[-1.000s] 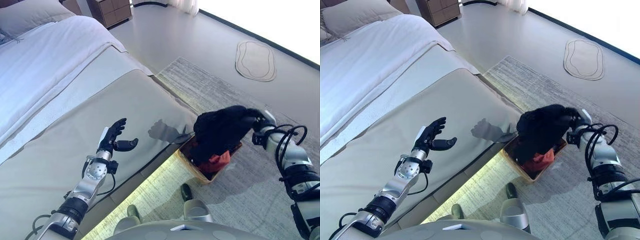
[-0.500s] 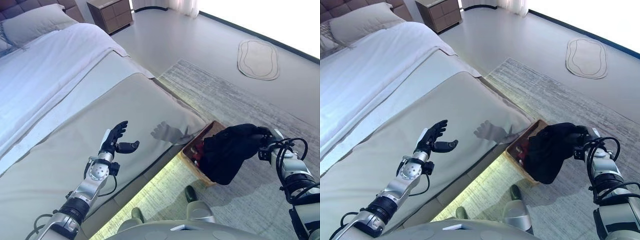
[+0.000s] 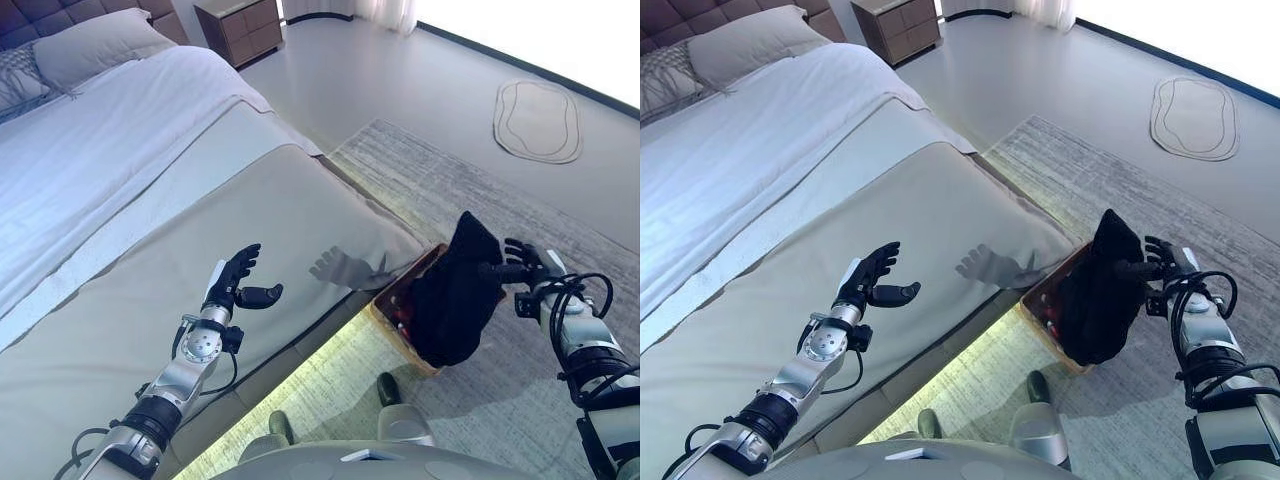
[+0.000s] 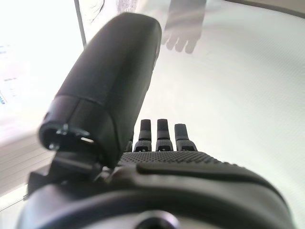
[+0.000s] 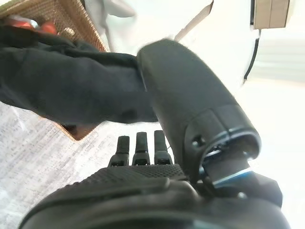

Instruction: Pick up the clothes from the bed and place them into the basket

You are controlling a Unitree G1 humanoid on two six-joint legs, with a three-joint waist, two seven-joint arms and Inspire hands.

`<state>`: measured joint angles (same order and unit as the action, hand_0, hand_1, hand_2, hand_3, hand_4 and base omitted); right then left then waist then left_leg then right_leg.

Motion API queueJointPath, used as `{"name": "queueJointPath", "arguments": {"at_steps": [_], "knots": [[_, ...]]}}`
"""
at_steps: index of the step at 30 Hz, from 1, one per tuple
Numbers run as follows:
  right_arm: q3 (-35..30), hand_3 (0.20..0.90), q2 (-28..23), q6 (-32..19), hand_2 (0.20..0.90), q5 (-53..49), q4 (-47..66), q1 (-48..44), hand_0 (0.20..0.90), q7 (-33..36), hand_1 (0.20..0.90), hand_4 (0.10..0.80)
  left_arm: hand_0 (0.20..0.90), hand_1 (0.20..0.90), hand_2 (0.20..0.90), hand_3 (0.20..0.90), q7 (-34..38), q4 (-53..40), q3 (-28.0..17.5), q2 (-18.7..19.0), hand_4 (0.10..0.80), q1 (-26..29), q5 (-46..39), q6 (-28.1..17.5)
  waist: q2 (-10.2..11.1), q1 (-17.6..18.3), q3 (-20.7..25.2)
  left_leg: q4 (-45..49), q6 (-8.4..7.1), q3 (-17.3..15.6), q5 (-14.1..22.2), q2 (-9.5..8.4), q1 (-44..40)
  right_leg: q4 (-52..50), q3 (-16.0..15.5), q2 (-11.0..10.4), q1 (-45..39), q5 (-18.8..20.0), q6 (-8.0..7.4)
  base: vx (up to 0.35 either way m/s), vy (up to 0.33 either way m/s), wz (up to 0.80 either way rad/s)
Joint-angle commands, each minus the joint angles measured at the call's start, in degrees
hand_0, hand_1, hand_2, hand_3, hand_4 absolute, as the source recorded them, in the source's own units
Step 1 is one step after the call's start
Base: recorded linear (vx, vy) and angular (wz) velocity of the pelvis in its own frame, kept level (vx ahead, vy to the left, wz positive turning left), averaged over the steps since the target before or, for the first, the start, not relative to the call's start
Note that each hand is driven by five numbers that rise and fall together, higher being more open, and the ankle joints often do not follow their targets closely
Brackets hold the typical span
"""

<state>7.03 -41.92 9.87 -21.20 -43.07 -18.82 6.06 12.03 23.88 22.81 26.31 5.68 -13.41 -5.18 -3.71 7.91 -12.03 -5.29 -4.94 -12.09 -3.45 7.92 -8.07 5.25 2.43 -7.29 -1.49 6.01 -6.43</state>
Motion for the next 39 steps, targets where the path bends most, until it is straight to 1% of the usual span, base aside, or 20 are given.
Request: {"name": "queueJointPath", "arguments": {"at_steps": [1,10,18,21,25,28,29,31,33,34,39], "knots": [[-1.53,0.900,-3.55,-4.96,0.900,1.78,2.70,-6.08,0.900,2.29,0.900,0.800,0.900,0.900,0.900,0.900,2.25,-2.86,0.07,1.12,0.800,6.95,1.09,-4.86,1.77,-1.52,0.42,0.29,-0.81,2.91,3.21,2.74,-3.03,-5.31,-0.53,-2.66,1.06,-0.91,-0.03,0.000,0.000,0.00],[-1.77,0.900,-2.56,-5.57,0.900,1.14,3.88,-4.66,0.900,1.20,0.900,0.800,0.900,0.900,0.900,0.900,2.00,-2.62,-0.76,1.31,0.800,6.41,1.62,-4.82,2.17,-2.00,0.75,0.29,-0.65,3.24,3.03,2.82,-2.96,-5.12,-0.95,-2.65,0.40,-0.97,0.10,0.001,-0.002,0.00],[-0.78,0.900,-0.32,-7.45,0.900,4.18,11.60,-2.54,0.900,2.79,0.900,0.800,0.900,0.900,0.900,0.900,2.57,-2.05,-1.26,0.74,0.800,5.12,2.15,-4.73,2.62,-2.31,1.42,0.29,-0.41,3.89,2.92,2.71,-2.85,-4.84,-1.55,-2.66,-0.27,-1.07,0.18,0.019,-0.011,0.05],[0.73,0.900,3.23,-8.43,0.900,6.53,17.55,-0.53,0.900,3.72,0.900,0.800,0.900,0.900,0.900,0.900,3.77,-0.18,-1.29,-0.57,0.800,4.20,2.81,-4.90,2.80,-2.69,1.79,0.29,-0.14,4.63,2.51,2.61,-2.28,-4.40,-2.04,-2.57,-0.63,-0.99,0.23,0.033,-0.014,0.01],[3.58,0.900,9.96,-11.34,0.900,13.53,26.05,4.93,0.900,7.64,0.900,0.800,0.900,0.900,0.900,0.900,6.30,2.25,-1.87,-2.68,0.800,1.74,4.41,-5.80,3.19,-3.14,2.12,0.29,0.20,5.84,1.90,2.39,-1.21,-3.52,-2.63,-2.43,-1.04,-0.82,0.27,0.022,-0.014,0.05],[5.16,0.900,12.42,-13.18,0.900,16.52,28.80,7.28,0.900,8.89,0.900,0.800,0.900,0.900,0.900,0.900,7.20,2.69,-2.59,-3.59,0.800,0.09,4.99,-6.02,3.38,-3.68,2.33,0.29,0.31,6.58,1.59,2.18,-0.62,-2.66,-3.37,-2.48,-1.57,-0.63,0.28,0.036,-0.011,0.14],[6.55,0.900,13.24,-13.52,0.900,18.82,30.43,8.20,0.900,9.04,0.900,0.800,0.900,0.900,0.900,0.900,7.63,2.76,-2.89,-3.92,0.800,-1.13,5.21,-5.99,3.53,-4.31,2.65,0.29,0.27,7.17,1.38,2.03,-0.07,-1.91,-4.11,-2.55,-2.00,-0.47,0.24,0.038,-0.003,0.23],[8.28,0.900,13.25,-14.06,0.900,21.18,32.33,8.72,0.900,9.39,0.900,0.800,0.900,0.900,0.900,0.900,7.87,3.08,-3.23,-4.13,0.800,-2.46,5.22,-6.07,3.62,-5.18,3.17,0.29,0.20,7.83,1.15,1.90,0.70,-0.93,-5.10,-2.64,-2.40,-0.31,0.21,0.034,0.002,0.26],[8.62,0.900,13.20,-14.21,0.900,21.57,32.78,8.83,0.900,9.27,0.900,0.800,0.900,0.900,0.900,0.900,7.95,3.27,-3.29,-4.13,0.800,-2.86,5.02,-6.17,3.67,-5.37,3.39,0.29,0.18,8.05,1.10,1.85,0.96,-0.69,-5.44,-2.65,-2.47,-0.30,0.21,0.019,0.002,0.29],[10.03,0.900,12.69,-14.19,0.900,23.27,35.06,9.28,0.900,9.20,0.900,0.800,0.900,0.900,0.900,0.900,7.26,4.11,-3.93,-4.28,0.800,-4.41,5.02,-6.87,3.93,-6.61,4.22,0.29,-0.04,8.61,0.84,1.79,2.04,-0.25,-6.71,-2.68,-2.32,-0.49,0.10,0.018,0.004,0.23],[11.77,0.900,12.29,-14.33,0.900,24.39,36.37,11.11,0.900,8.68,0.900,0.800,0.900,0.900,0.900,0.900,5.85,4.43,-5.03,-4.03,0.800,-7.49,4.74,-8.15,4.25,-8.61,5.81,0.29,-0.13,9.18,0.60,1.62,3.72,-0.25,-9.30,-3.20,-2.11,-1.05,-0.34,0.016,0.016,0.25]]}}
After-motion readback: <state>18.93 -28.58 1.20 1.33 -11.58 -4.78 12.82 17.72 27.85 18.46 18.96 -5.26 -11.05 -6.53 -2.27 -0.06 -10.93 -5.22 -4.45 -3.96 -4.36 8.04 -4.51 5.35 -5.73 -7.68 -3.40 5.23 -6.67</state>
